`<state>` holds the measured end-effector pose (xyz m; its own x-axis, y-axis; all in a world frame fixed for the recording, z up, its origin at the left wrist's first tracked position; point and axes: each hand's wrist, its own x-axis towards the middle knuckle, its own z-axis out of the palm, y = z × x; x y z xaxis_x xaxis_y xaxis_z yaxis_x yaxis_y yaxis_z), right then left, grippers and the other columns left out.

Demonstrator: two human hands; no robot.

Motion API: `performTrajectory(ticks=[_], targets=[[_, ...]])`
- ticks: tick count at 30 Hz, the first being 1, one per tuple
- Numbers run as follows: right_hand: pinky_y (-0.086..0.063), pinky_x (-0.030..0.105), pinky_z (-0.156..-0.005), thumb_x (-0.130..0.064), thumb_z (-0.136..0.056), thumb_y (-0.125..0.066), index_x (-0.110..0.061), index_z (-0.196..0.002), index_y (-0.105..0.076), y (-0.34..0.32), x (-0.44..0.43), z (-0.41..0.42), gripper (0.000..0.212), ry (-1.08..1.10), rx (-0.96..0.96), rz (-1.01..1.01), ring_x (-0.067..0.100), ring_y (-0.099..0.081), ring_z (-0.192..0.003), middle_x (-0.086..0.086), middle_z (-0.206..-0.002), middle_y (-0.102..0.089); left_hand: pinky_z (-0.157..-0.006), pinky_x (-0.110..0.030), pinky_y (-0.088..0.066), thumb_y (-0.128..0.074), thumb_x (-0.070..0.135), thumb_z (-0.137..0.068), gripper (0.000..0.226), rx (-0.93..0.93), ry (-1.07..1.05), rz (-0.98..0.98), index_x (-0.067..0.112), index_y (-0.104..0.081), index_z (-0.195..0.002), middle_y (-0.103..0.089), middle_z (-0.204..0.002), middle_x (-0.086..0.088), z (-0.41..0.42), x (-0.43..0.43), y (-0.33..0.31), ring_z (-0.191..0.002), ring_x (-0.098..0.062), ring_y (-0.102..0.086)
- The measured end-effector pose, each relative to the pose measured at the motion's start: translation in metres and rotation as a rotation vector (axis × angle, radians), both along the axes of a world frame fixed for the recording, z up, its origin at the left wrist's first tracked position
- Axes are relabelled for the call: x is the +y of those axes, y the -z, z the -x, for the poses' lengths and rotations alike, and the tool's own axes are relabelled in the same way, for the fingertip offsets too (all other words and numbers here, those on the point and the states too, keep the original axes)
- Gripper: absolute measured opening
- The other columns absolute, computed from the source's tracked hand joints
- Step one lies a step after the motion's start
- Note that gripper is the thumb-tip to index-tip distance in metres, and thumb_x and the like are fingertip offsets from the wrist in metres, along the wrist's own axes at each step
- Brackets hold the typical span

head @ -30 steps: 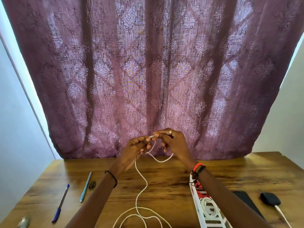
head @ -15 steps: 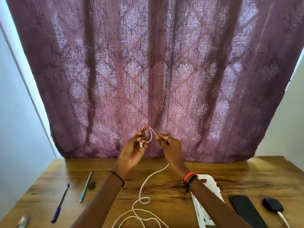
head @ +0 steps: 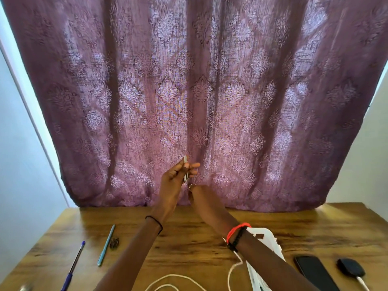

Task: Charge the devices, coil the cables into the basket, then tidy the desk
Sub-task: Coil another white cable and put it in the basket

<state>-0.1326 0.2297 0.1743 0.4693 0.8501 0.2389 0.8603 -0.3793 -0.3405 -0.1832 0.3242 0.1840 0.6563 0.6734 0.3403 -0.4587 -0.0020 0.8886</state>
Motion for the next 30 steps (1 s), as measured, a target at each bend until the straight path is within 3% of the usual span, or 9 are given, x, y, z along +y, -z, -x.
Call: performTrajectory(ticks=[6, 9, 11, 15, 19, 20, 22, 25, 30], targets=[[-0.046, 0.040, -0.075, -0.014, -0.095, -0.040, -0.007, -0.108, -0.057, -0.032, -0.012, 0.006, 0.022, -0.002, -0.028, 0.001, 0.040, -0.059, -0.099, 0.022, -0.105, -0.061, -0.075, -0.018, -0.051, -0.046, 0.003, -0.094, 0.041, 0.131, -0.220, -0.649, 0.019, -0.043, -0.132, -0.068, -0.097, 0.003, -0.001, 0.006, 0.000, -0.074, -0.002, -0.062], [-0.046, 0.037, -0.075, -0.024, -0.099, -0.038, -0.005, -0.108, -0.058, -0.044, -0.016, 0.006, 0.030, 0.015, -0.003, -0.023, 0.039, -0.059, -0.100, 0.024, -0.106, -0.061, -0.076, -0.018, -0.049, -0.044, 0.005, -0.091, 0.048, 0.157, -0.312, -0.863, 0.027, -0.046, -0.133, -0.068, -0.097, 0.004, -0.002, 0.023, 0.002, -0.080, -0.004, -0.062], [-0.046, 0.036, -0.073, -0.026, -0.099, -0.039, -0.003, -0.103, -0.059, -0.051, -0.017, 0.004, 0.030, 0.019, 0.031, -0.054, 0.038, -0.061, -0.096, 0.024, -0.102, -0.063, -0.074, -0.010, -0.045, -0.044, 0.002, -0.090, 0.046, 0.172, -0.334, -0.923, 0.018, -0.048, -0.133, -0.069, -0.095, -0.001, 0.000, 0.027, -0.002, -0.081, -0.002, -0.059], [-0.049, 0.038, -0.076, -0.026, -0.095, -0.045, -0.007, -0.100, -0.059, -0.066, -0.018, -0.006, 0.025, 0.009, 0.077, -0.071, 0.035, -0.063, -0.093, 0.020, -0.098, -0.066, -0.076, 0.006, -0.035, -0.042, 0.003, -0.090, 0.044, 0.233, -0.309, -0.982, 0.004, -0.046, -0.134, -0.063, -0.097, 0.003, 0.003, 0.025, -0.005, -0.091, 0.006, -0.051], [-0.049, 0.038, -0.080, -0.030, -0.086, -0.054, -0.013, -0.100, -0.064, -0.078, -0.022, -0.015, 0.024, 0.041, 0.053, -0.051, 0.031, -0.060, -0.099, 0.013, -0.104, -0.066, -0.099, -0.020, -0.043, -0.040, 0.011, -0.090, 0.047, 0.232, -0.123, -0.876, 0.010, -0.036, -0.137, -0.061, -0.117, -0.002, 0.007, 0.026, -0.003, -0.107, 0.003, -0.055], [-0.049, 0.038, -0.083, -0.031, -0.085, -0.055, -0.014, -0.101, -0.065, -0.080, -0.023, -0.018, 0.025, 0.040, 0.062, -0.052, 0.030, -0.059, -0.101, 0.012, -0.106, -0.066, -0.099, -0.022, -0.044, -0.040, 0.010, -0.091, 0.046, 0.239, -0.088, -0.842, 0.008, -0.036, -0.137, -0.061, -0.122, -0.008, 0.008, 0.025, -0.002, -0.108, 0.005, -0.055], [-0.049, 0.039, -0.085, -0.030, -0.085, -0.055, -0.017, -0.100, -0.066, -0.081, -0.024, -0.025, 0.023, 0.040, 0.087, -0.079, 0.029, -0.059, -0.103, 0.010, -0.108, -0.066, -0.083, -0.007, -0.045, -0.041, -0.003, -0.091, 0.044, 0.253, -0.031, -0.775, 0.003, -0.038, -0.135, -0.063, -0.119, -0.019, 0.014, 0.019, 0.000, -0.100, 0.011, -0.057], [-0.049, 0.040, -0.084, -0.028, -0.083, -0.056, -0.020, -0.096, -0.069, -0.081, -0.024, -0.036, 0.020, 0.038, 0.112, -0.128, 0.027, -0.061, -0.099, 0.007, -0.104, -0.068, -0.082, -0.013, -0.044, -0.039, 0.002, -0.090, 0.046, 0.229, 0.095, -0.690, 0.013, -0.040, -0.135, -0.070, -0.102, 0.002, 0.019, 0.014, 0.007, -0.085, -0.002, -0.061], [-0.050, 0.035, -0.081, -0.028, -0.080, -0.064, -0.029, -0.087, -0.072, -0.083, -0.021, -0.040, 0.011, 0.044, 0.170, -0.249, 0.018, -0.063, -0.091, -0.002, -0.093, -0.072, -0.085, -0.024, -0.045, -0.039, 0.013, -0.092, 0.041, 0.227, 0.219, -0.590, 0.038, -0.055, -0.120, -0.069, -0.103, -0.007, 0.025, 0.007, 0.003, -0.086, -0.015, -0.058]])
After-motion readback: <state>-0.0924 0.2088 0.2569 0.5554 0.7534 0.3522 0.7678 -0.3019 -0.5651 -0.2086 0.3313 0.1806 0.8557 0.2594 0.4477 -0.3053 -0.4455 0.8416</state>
